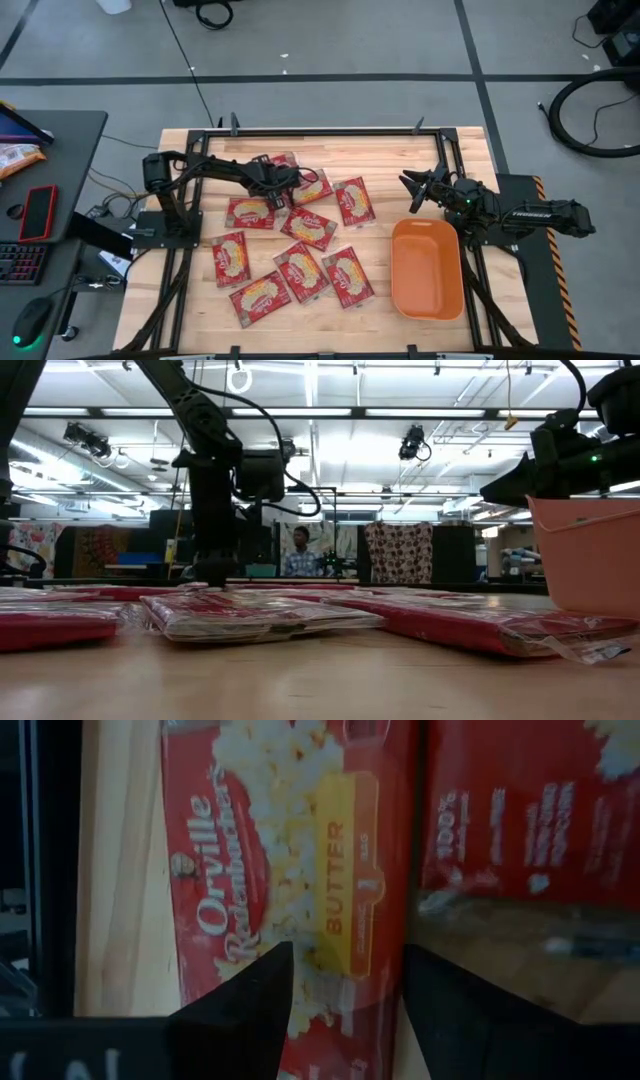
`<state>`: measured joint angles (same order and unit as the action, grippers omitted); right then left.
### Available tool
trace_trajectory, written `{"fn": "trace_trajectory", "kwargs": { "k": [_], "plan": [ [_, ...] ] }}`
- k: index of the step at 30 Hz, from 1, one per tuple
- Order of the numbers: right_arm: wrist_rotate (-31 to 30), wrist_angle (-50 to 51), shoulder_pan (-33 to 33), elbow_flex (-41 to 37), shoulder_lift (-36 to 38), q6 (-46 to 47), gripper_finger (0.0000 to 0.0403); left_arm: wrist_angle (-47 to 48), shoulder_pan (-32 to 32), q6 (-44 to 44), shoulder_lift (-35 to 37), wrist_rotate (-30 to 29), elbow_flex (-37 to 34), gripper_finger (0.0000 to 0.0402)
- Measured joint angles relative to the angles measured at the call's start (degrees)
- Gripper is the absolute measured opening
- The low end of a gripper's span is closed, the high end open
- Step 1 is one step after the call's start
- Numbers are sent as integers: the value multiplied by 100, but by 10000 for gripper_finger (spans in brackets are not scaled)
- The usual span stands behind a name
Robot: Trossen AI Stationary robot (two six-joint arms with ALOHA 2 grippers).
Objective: Sort popcorn bags into baskets
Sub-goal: Put the red popcorn bag into the orange bin
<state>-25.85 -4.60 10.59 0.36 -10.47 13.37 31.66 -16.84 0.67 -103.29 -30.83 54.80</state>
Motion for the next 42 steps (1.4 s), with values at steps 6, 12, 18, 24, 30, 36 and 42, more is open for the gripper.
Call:
{"fn": "trace_trajectory", "kwargs": {
  "k": [6, 12, 18, 24, 30, 36, 42],
  "plan": [
    [2, -2, -2, -1, 2, 0, 120, -102, 7, -40, 26, -78, -179, 178],
    [0, -2, -2, 0, 2, 0, 120, -164, 7, -32, 26, -81, -261, 128],
    [1, -1, 0, 0, 2, 0, 120, -164, -79, 0, 9, -79, -272, 36],
    [0, -2, 0, 0, 1, 0, 120, -155, -76, 4, 10, -82, -262, 10],
    [0, -2, -2, 0, 1, 0, 120, -151, -74, 4, 29, -53, -262, 8],
    [0, 0, -2, 0, 2, 0, 121, -58, -74, 9, 100, -19, -259, 7],
    [0, -4, -2, 0, 2, 0, 121, 458, -71, 4, 461, -83, 69, 7]
  ]
}}
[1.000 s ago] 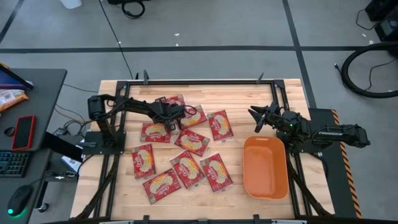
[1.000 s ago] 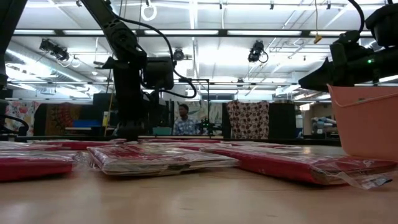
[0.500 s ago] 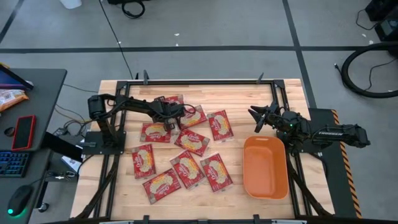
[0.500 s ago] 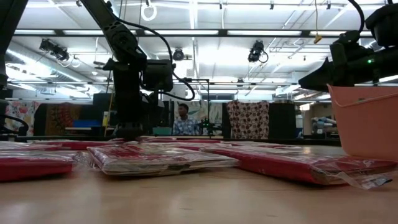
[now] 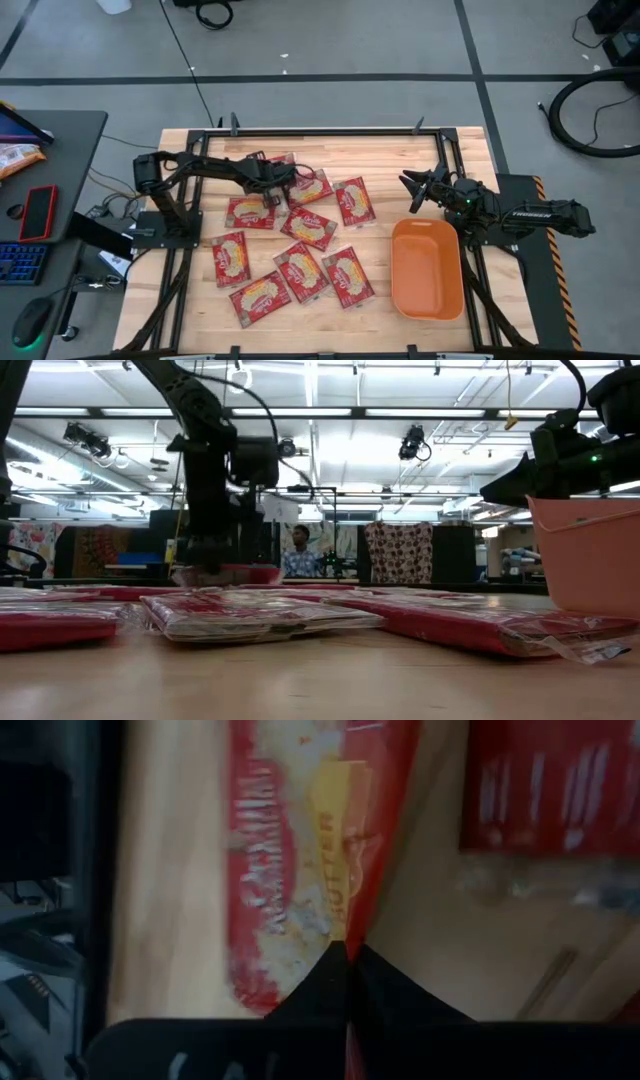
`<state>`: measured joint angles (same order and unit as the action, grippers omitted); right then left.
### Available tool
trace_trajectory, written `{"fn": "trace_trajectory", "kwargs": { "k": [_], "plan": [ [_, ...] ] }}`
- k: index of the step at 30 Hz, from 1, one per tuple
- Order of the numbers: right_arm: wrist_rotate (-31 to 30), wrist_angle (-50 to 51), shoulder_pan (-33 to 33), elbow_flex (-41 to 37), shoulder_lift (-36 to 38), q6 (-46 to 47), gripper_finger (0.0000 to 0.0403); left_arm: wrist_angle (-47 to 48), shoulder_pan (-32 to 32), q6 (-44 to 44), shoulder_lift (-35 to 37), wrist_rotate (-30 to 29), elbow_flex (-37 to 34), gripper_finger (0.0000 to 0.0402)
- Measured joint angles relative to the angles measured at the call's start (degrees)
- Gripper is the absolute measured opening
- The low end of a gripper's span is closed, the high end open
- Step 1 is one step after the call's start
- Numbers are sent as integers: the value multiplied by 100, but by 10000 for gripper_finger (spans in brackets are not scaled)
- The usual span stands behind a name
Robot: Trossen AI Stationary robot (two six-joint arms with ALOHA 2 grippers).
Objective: Sort popcorn bags into baskets
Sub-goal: Put the red popcorn bag into the orange bin
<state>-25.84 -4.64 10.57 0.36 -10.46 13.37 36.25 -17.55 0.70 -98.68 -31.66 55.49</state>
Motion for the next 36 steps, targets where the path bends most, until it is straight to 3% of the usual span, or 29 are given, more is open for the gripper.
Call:
{"fn": "trace_trajectory", "kwargs": {
  "k": [5, 21, 31, 36],
  "plan": [
    [2, -1, 1, 0, -2, 0, 121, 110, 23, 1, 71, 409, 225, 6],
    [43, -81, 2, 0, -2, 0, 120, 221, 556, 294, 95, 523, 1298, 6],
    [44, -83, 0, 0, -2, 0, 120, -1515, 1368, 1607, 95, 618, 1512, 6],
    [44, -82, 2, 0, -2, 0, 120, -1974, 1730, 1797, 92, 605, 1545, 4]
  ]
}}
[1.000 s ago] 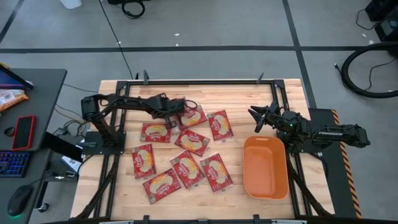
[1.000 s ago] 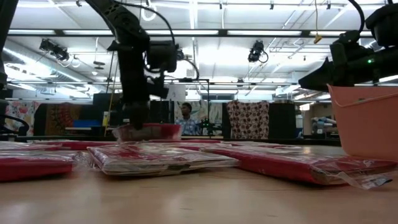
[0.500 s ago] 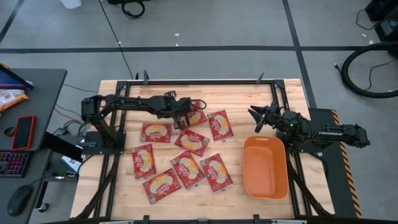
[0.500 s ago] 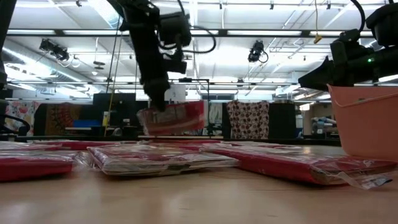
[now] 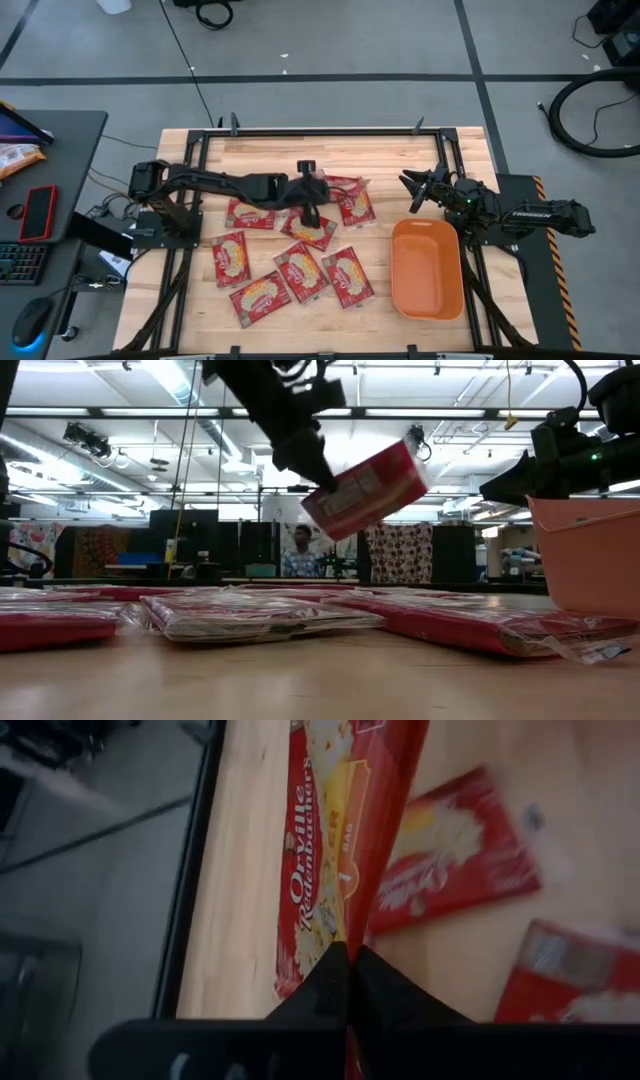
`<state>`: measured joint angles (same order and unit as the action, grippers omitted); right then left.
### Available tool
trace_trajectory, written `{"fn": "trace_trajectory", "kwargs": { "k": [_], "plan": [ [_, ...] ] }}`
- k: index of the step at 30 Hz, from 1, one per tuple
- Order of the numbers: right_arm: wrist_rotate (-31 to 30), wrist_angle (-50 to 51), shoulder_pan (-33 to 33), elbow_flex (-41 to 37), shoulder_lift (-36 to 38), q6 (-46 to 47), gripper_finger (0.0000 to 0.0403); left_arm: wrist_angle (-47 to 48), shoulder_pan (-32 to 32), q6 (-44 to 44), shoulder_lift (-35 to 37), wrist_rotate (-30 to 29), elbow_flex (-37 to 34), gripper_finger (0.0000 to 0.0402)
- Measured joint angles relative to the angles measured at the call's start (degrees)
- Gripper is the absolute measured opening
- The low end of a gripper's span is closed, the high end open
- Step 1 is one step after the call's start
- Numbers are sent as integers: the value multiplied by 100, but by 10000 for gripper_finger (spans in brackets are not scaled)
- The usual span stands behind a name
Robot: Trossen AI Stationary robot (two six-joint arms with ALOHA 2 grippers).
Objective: Sort popcorn bags into baskets
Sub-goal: Put the red popcorn bag into the orange bin
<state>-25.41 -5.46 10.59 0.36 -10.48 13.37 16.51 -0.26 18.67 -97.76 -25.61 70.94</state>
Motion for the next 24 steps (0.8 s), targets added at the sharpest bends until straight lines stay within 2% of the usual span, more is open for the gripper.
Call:
{"fn": "trace_trajectory", "kwargs": {
  "k": [6, 12, 19, 24],
  "plan": [
    [-1, 1, 0, 0, 0, 0, 120, 156, 369, -19, -52, -17, 542, 2],
    [0, -4, -2, -2, 0, 0, 120, -254, 536, 202, -54, 2, 664, 2],
    [0, -6, 0, 0, 0, 0, 120, -1124, 540, 834, -342, 581, 697, 2],
    [3, -128, -1, 0, -45, 0, 120, -1065, 583, 1361, -637, 727, 1004, 2]
  ]
}}
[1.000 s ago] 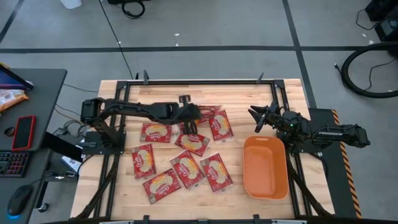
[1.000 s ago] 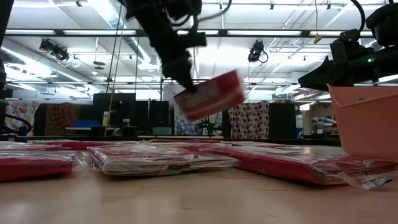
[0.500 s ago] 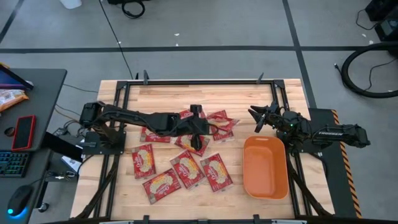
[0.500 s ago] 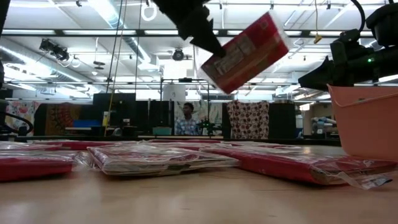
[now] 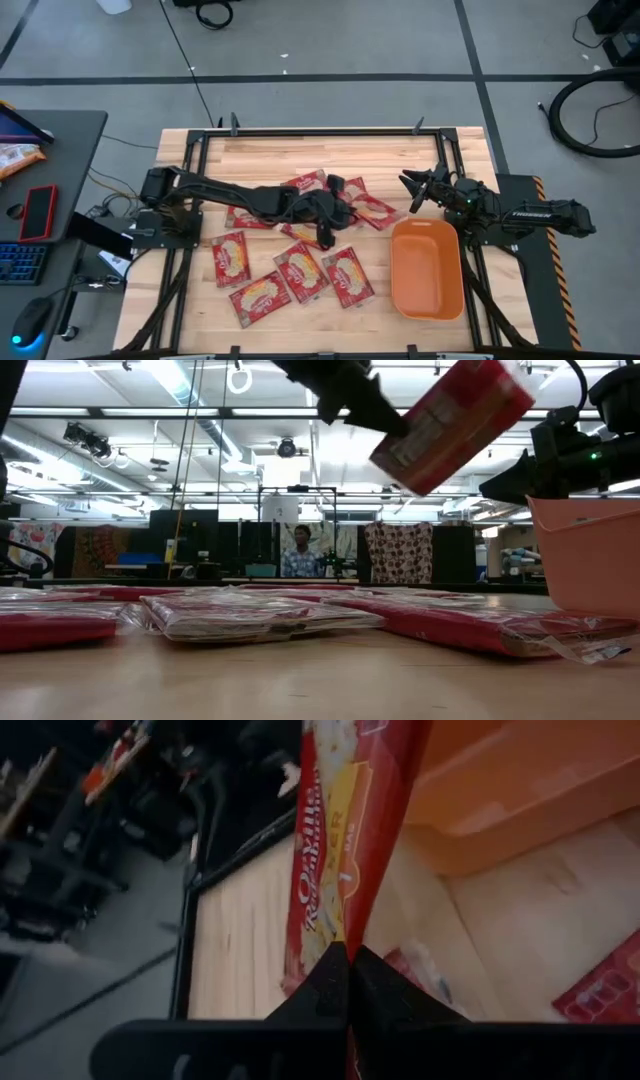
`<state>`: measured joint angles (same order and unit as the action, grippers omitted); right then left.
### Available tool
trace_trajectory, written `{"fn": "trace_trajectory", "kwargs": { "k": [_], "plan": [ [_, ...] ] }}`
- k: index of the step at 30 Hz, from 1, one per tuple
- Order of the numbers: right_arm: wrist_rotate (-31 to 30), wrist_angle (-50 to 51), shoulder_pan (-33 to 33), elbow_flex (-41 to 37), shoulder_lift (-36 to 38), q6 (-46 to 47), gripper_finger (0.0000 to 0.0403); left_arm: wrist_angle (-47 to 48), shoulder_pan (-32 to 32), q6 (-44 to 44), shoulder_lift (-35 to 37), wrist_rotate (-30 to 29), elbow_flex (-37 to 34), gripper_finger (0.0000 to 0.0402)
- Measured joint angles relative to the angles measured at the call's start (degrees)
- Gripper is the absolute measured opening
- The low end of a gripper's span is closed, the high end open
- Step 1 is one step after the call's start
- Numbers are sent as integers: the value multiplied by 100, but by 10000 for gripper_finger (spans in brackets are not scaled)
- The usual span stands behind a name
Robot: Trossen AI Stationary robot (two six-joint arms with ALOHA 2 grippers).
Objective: Sort popcorn bags into baskets
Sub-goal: Put the red popcorn bag into the orange bin
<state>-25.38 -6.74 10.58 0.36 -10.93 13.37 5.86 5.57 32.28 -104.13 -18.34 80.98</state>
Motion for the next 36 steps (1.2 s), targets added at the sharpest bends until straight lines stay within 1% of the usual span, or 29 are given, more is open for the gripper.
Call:
{"fn": "trace_trajectory", "kwargs": {
  "k": [3, 5, 13, 15, 20, 24, 27, 31, 33, 36],
  "plan": [
    [69, -56, -1, 0, -33, 0, 120, -15, 43, 273, -182, 123, 306, 2],
    [132, -58, 1, 0, -40, 0, 120, 199, 47, 343, -287, 200, 457, 2],
    [281, -140, -1, 0, -90, -2, 121, 110, 44, 626, -576, 981, 813, 2],
    [292, -156, 0, 0, -107, 0, 121, -264, 28, 685, -665, 1271, 852, 2],
    [299, -166, -1, 0, -111, 0, 121, -647, -25, 892, -860, 1686, 847, 2],
    [300, -193, -1, 0, -111, 0, 121, -926, -71, 1543, -1111, 1821, 834, 3],
    [281, -244, -1, 0, -112, 0, 121, -1382, -105, 1921, -1219, 2014, 834, 6],
    [299, -262, -1, 0, -117, 0, 121, -1575, -159, 1887, -1227, 2587, 836, 6],
    [296, -261, 1, 0, -117, 0, 121, -1600, -185, 1709, -1240, 2810, 836, 6],
    [299, -261, 1, 0, -117, 0, 121, -2172, -204, 1409, -1413, 3094, 837, 6]
  ]
}}
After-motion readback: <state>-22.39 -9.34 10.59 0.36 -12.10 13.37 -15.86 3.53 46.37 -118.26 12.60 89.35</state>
